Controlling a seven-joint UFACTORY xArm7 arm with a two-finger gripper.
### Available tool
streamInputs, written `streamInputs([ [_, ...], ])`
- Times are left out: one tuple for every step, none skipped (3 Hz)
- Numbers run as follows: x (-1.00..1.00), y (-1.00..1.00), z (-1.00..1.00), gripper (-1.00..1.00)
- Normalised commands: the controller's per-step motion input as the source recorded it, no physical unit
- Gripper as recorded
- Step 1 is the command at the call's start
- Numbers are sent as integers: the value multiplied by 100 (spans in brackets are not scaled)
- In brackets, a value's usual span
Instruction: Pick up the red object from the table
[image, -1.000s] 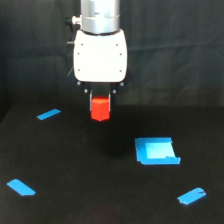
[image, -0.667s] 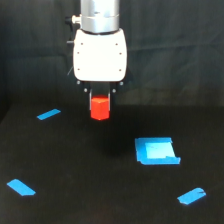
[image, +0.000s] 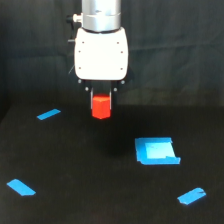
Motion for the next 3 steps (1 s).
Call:
streamInputs([
  [-1,-3,9,-100],
  [-3,7,2,-88],
  [10,-7,1,-100],
])
